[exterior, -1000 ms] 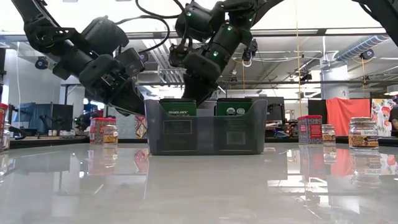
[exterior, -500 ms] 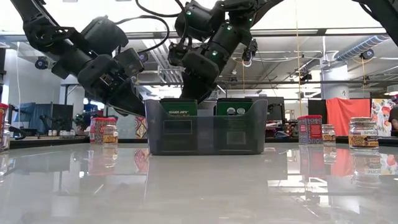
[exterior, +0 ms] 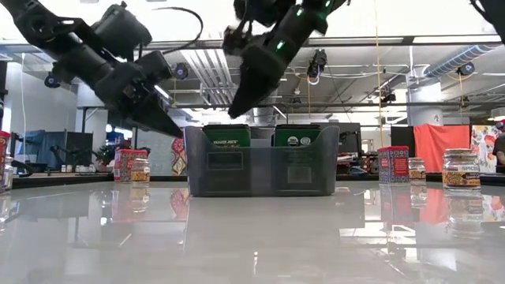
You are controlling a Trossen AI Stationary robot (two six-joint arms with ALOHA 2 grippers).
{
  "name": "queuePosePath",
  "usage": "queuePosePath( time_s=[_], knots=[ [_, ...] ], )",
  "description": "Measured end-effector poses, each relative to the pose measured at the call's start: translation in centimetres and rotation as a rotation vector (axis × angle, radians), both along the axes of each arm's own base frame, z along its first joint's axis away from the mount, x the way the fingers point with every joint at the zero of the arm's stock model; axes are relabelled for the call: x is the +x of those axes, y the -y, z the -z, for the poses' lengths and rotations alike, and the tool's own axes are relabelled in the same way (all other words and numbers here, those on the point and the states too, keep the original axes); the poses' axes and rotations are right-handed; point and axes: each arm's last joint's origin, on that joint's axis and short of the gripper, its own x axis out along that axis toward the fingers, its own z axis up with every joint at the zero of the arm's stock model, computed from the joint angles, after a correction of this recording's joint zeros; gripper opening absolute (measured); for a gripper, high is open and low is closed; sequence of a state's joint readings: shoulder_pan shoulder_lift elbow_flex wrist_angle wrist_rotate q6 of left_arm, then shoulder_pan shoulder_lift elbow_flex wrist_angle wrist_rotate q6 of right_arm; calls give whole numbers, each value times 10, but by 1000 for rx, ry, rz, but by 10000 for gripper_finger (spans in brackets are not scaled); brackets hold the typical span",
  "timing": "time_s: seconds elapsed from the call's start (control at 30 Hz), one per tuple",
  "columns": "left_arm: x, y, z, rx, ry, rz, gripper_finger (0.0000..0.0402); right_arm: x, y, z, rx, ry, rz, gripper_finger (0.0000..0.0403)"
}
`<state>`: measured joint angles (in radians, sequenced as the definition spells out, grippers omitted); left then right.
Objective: Sort spices by type
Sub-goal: Put the brown seasoning bottle into the gray bin
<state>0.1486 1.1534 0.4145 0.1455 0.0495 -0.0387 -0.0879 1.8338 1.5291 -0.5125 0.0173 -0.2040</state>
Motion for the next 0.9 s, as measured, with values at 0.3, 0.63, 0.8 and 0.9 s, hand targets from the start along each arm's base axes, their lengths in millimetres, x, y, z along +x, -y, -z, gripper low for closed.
queuePosePath(
  time_s=[0.3,0.63,0.8,0.9],
  knots=[
    [-3,1,-12,34,95,15,1,-70,-20,-58,50,-190,148,267],
    [-3,1,-14,59,106,31,1,-164,-46,-45,154,-529,615,310],
    [-2,1,-16,70,128,38,1,-195,-48,-6,245,-587,806,345],
    [-1,1,-17,86,146,49,1,-206,-48,14,282,-607,895,357]
  ],
)
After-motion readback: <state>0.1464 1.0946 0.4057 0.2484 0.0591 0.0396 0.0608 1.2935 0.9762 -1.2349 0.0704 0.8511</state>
